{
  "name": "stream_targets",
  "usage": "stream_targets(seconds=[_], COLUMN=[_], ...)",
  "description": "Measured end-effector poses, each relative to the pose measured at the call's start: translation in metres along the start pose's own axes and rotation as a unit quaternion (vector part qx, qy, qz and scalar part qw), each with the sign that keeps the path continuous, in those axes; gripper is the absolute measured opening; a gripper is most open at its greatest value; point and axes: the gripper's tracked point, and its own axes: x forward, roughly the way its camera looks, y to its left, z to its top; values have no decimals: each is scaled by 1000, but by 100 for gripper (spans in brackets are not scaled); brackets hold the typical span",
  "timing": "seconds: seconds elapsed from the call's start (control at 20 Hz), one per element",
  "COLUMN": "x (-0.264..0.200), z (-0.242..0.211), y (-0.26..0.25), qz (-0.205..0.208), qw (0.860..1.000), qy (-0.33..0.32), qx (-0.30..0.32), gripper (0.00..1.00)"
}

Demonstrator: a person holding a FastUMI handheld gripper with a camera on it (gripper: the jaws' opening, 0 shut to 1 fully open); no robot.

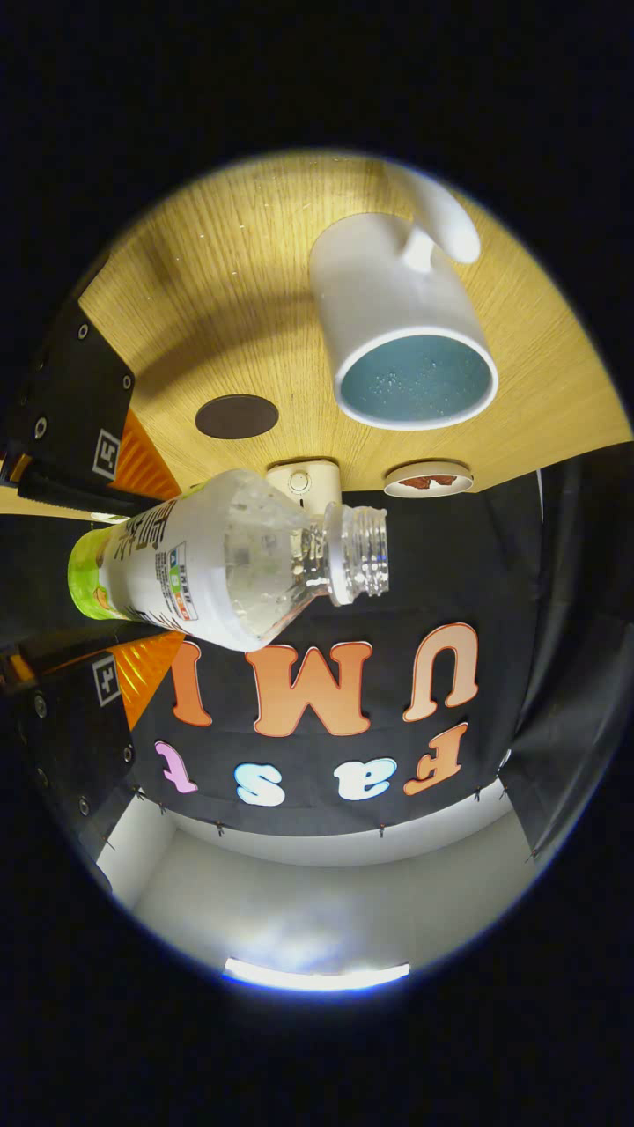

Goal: Take the bottle from table, then pour the juice into the cup, finally place the bottle on the coaster

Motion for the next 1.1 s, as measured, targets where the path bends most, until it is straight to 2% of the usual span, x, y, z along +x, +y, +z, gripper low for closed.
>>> stream_targets(seconds=[0.4,1.1], x=[-2,-1], z=[7,9], y=[-9,-20], qz=[-32,-51], qw=[997,993], qy=[-24,-30], qx=[-67,-104], gripper=[57,57])
